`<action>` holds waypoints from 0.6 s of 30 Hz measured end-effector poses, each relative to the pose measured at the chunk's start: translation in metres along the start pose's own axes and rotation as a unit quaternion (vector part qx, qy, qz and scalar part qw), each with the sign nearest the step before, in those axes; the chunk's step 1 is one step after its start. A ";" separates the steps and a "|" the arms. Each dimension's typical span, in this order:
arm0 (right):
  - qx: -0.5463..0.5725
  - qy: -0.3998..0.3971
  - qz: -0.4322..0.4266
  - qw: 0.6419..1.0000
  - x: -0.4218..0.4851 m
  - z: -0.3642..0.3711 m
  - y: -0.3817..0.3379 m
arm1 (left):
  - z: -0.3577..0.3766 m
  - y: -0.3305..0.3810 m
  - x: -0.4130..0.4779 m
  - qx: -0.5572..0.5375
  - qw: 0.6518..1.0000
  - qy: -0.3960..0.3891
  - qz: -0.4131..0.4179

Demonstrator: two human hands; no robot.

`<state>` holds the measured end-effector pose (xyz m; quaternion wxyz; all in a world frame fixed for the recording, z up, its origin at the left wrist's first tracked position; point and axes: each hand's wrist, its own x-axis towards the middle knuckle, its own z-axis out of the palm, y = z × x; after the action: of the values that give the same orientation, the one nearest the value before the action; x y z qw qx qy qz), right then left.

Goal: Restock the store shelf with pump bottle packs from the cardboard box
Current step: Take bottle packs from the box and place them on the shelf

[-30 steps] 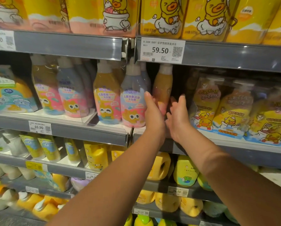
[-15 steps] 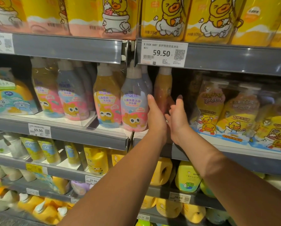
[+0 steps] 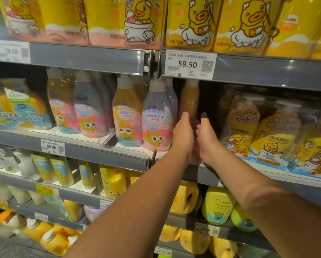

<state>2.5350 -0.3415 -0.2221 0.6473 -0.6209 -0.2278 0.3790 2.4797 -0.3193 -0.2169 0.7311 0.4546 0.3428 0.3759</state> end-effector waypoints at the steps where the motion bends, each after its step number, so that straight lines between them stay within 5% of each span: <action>1: -0.038 0.011 -0.007 0.999 -0.003 -0.001 -0.001 | -0.004 0.001 -0.002 0.066 0.998 -0.004 0.016; 5: -0.213 0.030 -0.025 0.976 -0.027 -0.003 -0.012 | -0.034 0.014 -0.017 0.345 0.933 -0.018 0.103; 9: -0.451 0.049 -0.023 0.891 -0.059 0.003 -0.007 | -0.072 0.030 -0.051 0.596 0.788 -0.044 0.147; 11: -0.589 0.032 -0.055 0.806 -0.087 0.016 -0.007 | -0.091 0.038 -0.074 0.670 0.722 -0.046 0.166; 13: -0.643 0.025 -0.052 0.763 -0.111 0.027 -0.004 | -0.106 0.044 -0.096 0.727 0.660 -0.067 0.178; 18: -0.711 -0.004 -0.052 0.702 -0.155 0.048 0.008 | -0.138 0.057 -0.139 0.777 0.590 -0.078 0.207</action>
<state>2.4021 -0.4317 -0.1963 0.0318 -0.8825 -0.4636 0.0731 2.2827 -0.3652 -0.1905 0.0268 0.9361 0.3435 0.0712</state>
